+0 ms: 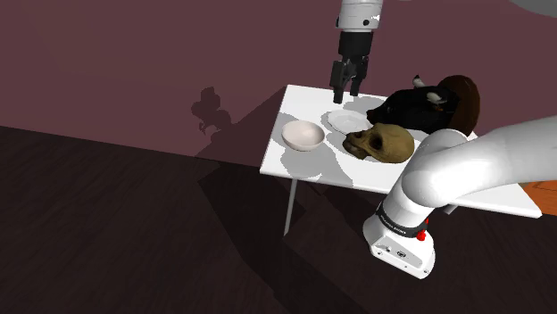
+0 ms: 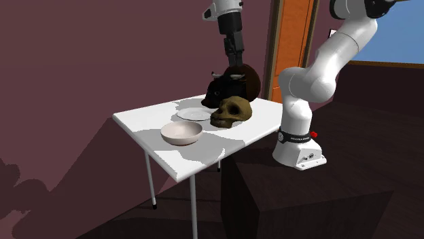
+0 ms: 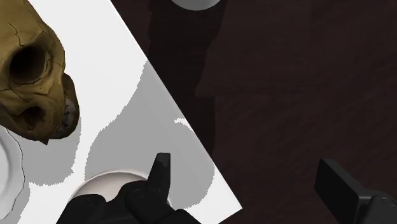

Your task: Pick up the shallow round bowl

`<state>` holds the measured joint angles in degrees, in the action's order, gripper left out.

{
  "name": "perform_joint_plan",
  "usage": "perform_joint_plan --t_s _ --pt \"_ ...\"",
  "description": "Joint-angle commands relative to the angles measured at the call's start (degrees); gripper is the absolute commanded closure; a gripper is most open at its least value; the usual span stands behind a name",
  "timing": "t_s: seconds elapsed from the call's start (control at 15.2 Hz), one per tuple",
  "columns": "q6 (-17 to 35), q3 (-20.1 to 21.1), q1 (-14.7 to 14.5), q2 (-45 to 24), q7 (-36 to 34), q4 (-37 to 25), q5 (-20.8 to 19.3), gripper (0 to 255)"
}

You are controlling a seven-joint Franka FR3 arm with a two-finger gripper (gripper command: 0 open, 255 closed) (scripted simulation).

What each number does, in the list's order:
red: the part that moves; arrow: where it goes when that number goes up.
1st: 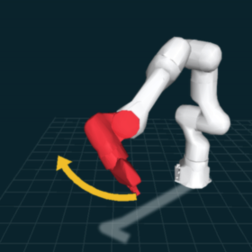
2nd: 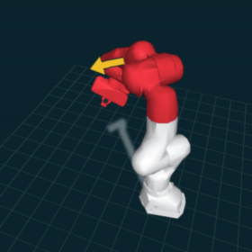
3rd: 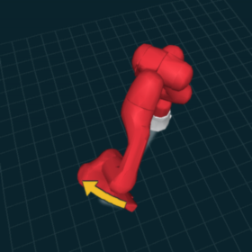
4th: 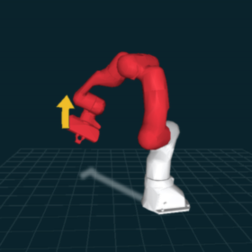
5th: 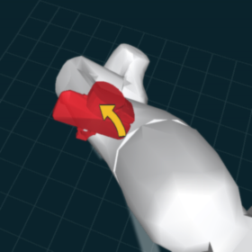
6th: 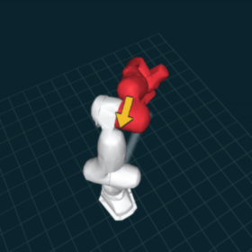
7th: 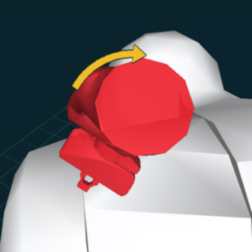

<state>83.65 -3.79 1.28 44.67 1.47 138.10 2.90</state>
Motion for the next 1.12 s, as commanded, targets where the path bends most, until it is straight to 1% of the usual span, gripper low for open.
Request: perform_joint_plan --t_s 0.0,0.33,0.59,0.86,1.06 --pt "0.0 0.0 0.0 0.0 0.0 0.0 0.0 0" --pt "8.68 -4.03 1.45 -5.58 4.37 2.53 -2.65 0" --pt "15.66 -7.27 2.41 -11.46 7.83 3.16 -4.07 0" --pt "22.42 -10.49 3.06 -18.43 11.41 2.49 -4.62 0" --pt "27.17 -12.82 3.35 -24.25 14.31 1.14 -4.25 0"
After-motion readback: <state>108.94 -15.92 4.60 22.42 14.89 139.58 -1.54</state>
